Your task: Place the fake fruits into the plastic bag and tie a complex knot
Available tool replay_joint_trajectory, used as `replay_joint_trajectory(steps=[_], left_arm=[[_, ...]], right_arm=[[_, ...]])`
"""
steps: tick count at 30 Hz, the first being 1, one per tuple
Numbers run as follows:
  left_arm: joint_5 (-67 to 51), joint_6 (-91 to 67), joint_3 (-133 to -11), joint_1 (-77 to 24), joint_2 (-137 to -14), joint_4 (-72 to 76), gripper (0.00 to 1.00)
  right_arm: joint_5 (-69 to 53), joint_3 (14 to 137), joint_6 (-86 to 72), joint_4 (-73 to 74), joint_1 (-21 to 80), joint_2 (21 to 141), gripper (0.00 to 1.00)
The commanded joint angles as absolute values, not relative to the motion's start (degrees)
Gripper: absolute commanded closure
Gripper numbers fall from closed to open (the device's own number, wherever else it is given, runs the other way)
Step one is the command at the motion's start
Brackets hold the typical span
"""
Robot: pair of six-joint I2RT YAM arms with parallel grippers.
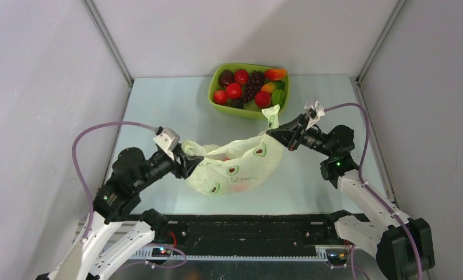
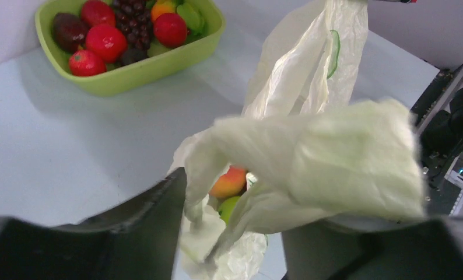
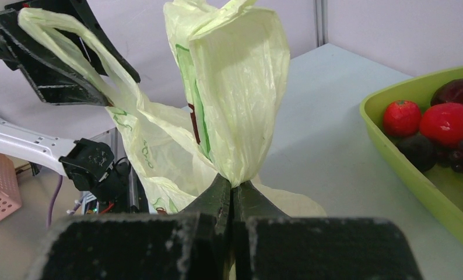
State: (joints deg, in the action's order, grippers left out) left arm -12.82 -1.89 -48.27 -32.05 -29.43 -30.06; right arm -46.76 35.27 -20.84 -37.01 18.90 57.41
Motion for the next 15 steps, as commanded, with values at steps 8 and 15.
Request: replay_joint_trajectory(steps=[8, 15], left_arm=[[-27.8, -1.43, -54.6, -31.68, -46.71, -20.93, 0.85], [-29.11, 2.19, -63.7, -37.09, -61.67, -25.52, 1.0]], right_arm=[[-44.45, 40.02, -10.35, -23.86, 23.32, 53.41, 1.0], [-40.93, 43.3, -3.04, -13.3, 30.08, 52.99, 1.0]])
